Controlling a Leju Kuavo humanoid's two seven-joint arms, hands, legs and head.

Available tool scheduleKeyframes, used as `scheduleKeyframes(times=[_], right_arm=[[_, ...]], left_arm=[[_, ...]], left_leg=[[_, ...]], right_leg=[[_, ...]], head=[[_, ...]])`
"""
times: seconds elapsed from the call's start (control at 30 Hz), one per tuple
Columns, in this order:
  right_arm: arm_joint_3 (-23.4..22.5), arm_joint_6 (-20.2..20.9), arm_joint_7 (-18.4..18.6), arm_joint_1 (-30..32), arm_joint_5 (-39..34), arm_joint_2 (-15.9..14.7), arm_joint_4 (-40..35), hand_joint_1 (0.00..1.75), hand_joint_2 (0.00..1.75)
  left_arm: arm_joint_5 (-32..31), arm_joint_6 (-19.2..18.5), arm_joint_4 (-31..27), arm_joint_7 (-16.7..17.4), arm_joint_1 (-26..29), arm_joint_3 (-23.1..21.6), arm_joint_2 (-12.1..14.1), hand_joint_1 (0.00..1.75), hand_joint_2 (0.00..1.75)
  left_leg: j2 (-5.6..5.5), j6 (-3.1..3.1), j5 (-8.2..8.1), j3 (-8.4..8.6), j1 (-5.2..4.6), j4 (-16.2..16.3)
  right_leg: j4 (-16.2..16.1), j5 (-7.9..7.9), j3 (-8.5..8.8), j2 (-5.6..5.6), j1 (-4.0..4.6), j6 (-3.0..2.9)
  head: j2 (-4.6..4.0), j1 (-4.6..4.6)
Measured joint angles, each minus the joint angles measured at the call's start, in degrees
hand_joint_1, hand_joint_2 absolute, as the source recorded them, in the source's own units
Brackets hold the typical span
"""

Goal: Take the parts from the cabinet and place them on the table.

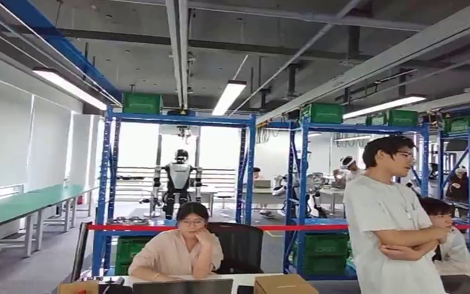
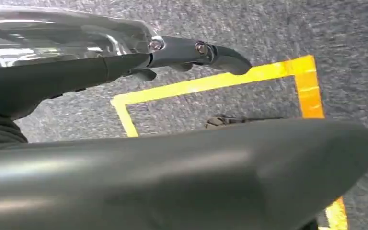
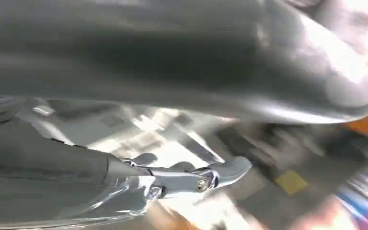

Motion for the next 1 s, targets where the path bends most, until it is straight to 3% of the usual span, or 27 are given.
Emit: scheduleKeyframes(times=[0.07,0.1,0.2,0.23,0.27,0.3,0.37,0.4,0.53,0.57,0.6,0.67,0.73,0.77,0.8,0.87,0.9,0.93,1.0], right_arm=[[-0.44,-4.77,-4.83,3.81,-5.67,-1.25,-2.59,0.0,0.0],[-0.99,-6.6,-6.58,6.02,-7.33,-1.54,-4.3,0.0,0.0],[-3.74,-6.7,-10.14,15.8,-12.71,-1.1,-12.42,0.0,0.0],[-5.39,-6.31,-10.29,20.0,-14.08,-0.57,-16.38,0.0,0.0],[-7.35,-6.09,-9.57,24.06,-14.6,0.84,-22.07,0.0,0.0],[-8.91,-6.07,-8.74,27.71,-14.92,1.69,-27.1,0.0,0.0],[-11.16,-5.94,-7.73,33.26,-14.99,3.6,-36.18,0.0,0.0],[-12.02,-5.9,-7.62,35.42,-14.93,4.22,-39.85,0.0,0.0],[-13.35,-4.76,-8.04,42.65,-14.38,6.81,-51.23,0.0,0.0],[-13.44,-4.23,-8.85,44.25,-14.01,7.43,-53.3,0.0,0.0],[-13.46,-3.84,-9.48,45.49,-13.45,8.1,-55.21,0.0,0.0],[-13.49,-3.43,-11.23,48.45,-12.11,9.02,-58.15,0.0,0.0],[-13.46,-3.03,-12.19,51.15,-11.39,9.74,-60.45,0.0,0.0],[-13.49,-2.71,-12.6,52.22,-11.26,10.02,-61.53,0.0,0.0],[-13.53,-2.44,-12.93,53.04,-11.15,10.2,-62.49,0.0,0.0],[-13.6,-2.29,-13.39,54.41,-10.77,10.57,-64.49,0.0,0.0],[-13.6,-2.31,-13.68,54.98,-10.38,10.77,-65.63,0.0,0.0],[-13.66,-2.33,-13.87,55.58,-10.03,10.88,-66.54,0.0,0.0],[-13.66,-2.51,-14.44,57.02,-9.57,11.14,-67.74,0.0,0.0]], left_arm=[[0.26,0.02,0.02,0.04,0.0,0.02,-0.17,0.0,0.0],[0.48,0.09,0.02,0.02,-0.16,0.04,-0.17,0.0,0.0],[0.72,0.18,0.02,0.18,-0.39,0.11,-0.37,0.0,0.0],[0.96,0.26,0.02,0.33,-0.32,0.18,-0.41,0.0,0.0],[1.14,0.39,0.02,0.37,-0.22,0.3,-0.53,0.0,0.0],[1.16,0.46,0.02,0.41,-0.21,0.46,-0.57,0.0,0.0],[1.18,0.61,0.02,0.52,-0.33,0.59,-0.74,0.0,0.0],[1.31,0.63,0.02,0.66,-0.29,0.68,-0.79,0.0,0.0],[2.08,0.81,0.02,1.05,0.22,1.37,-1.01,0.0,0.0],[2.3,0.92,0.02,1.03,0.21,1.62,-1.01,0.0,0.0],[2.36,1.01,0.02,1.01,0.24,1.75,-1.03,0.0,0.0],[2.36,1.23,0.02,0.94,0.25,1.92,-1.05,0.0,0.0],[2.38,1.38,0.0,0.9,0.34,2.12,-1.05,0.0,0.0],[2.41,1.4,0.0,0.87,0.36,2.25,-1.05,0.0,0.0],[2.43,1.42,0.0,0.83,0.34,2.38,-1.03,0.0,0.0],[2.47,1.44,0.0,0.7,0.17,2.45,-0.94,0.0,0.0],[2.52,1.44,0.0,0.61,-0.03,2.45,-0.92,0.0,0.0],[2.56,1.44,0.0,0.44,-0.12,2.49,-0.92,0.0,0.0],[2.78,1.46,0.0,0.37,0.02,2.58,-0.92,0.0,0.0]], left_leg=[[0.05,0.6,0.26,0.38,0.49,-0.34],[0.07,0.94,0.24,0.45,0.55,-0.41],[0.04,1.14,0.17,0.45,0.56,-0.41],[0.0,1.17,0.14,0.49,0.55,-0.4],[0.01,1.18,0.06,0.52,0.55,-0.4],[-0.06,1.14,-0.01,0.55,0.54,-0.39],[-0.18,0.99,-0.14,0.76,0.52,-0.38],[-0.28,0.87,-0.1,0.73,0.3,-0.41],[-0.41,-0.39,0.34,0.83,0.36,-1.04],[-0.28,-0.7,-0.47,0.75,0.38,-0.84],[-0.17,-0.74,-2.19,0.39,0.16,0.28],[-0.13,-0.78,-7.4,-2.01,0.15,7.86],[-0.12,-0.93,-10.63,-4.04,0.06,15.17],[-0.12,-0.98,-10.26,-3.23,0.07,14.96],[-0.1,-0.98,-8.93,-1.28,0.11,12.31],[-0.09,-0.94,-5.22,5.16,0.17,2.06],[-0.16,-0.89,-5.2,7.66,0.22,-2.08],[-0.29,-0.6,-4.66,7.29,0.02,-2.08],[-0.26,-0.03,-4.28,7.14,-0.35,-1.78]], right_leg=[[0.55,-0.76,0.07,0.15,-0.03,0.57],[2.38,-2.18,-0.75,0.14,-0.12,0.95],[15.3,-8.13,-6.69,0.11,-0.59,1.66],[17.51,-8.31,-7.85,0.11,-0.7,1.71],[16.7,-7.26,-7.62,0.11,-0.76,1.68],[13.6,-5.23,-6.19,0.09,-0.76,1.56],[2.92,-0.11,-1.14,0.11,-0.74,1.09],[0.67,-0.41,0.16,0.24,-0.44,0.93],[0.04,-0.03,0.1,0.27,-0.14,-0.03],[-1.04,0.54,0.3,-0.05,-0.82,-0.78],[-1.22,0.83,0.24,-0.11,-0.67,-1.18],[-1.17,1.06,-0.14,-0.25,-0.59,-1.55],[-0.99,1.46,-0.73,-0.35,-0.42,-1.62],[-0.83,1.68,-1.09,-0.34,-0.42,-1.56],[-0.68,1.9,-1.47,-0.3,-0.44,-1.47],[-0.25,2.31,-2.12,-0.1,-0.54,-0.97],[0.26,2.48,-2.45,-0.06,-0.5,-0.69],[0.69,2.68,-2.83,0.11,-0.14,-0.4],[0.45,3.42,-2.74,0.13,-0.42,0.26]], head=[[0.0,0.0],[0.0,0.0],[0.0,0.0],[0.0,0.0],[0.0,0.0],[0.0,0.0],[0.0,0.02],[0.0,0.02],[0.0,0.0],[0.02,0.02],[0.0,0.0],[0.0,0.0],[0.0,0.0],[0.0,0.02],[0.0,0.02],[0.0,0.02],[0.0,0.0],[0.0,0.0],[0.0,0.0]])
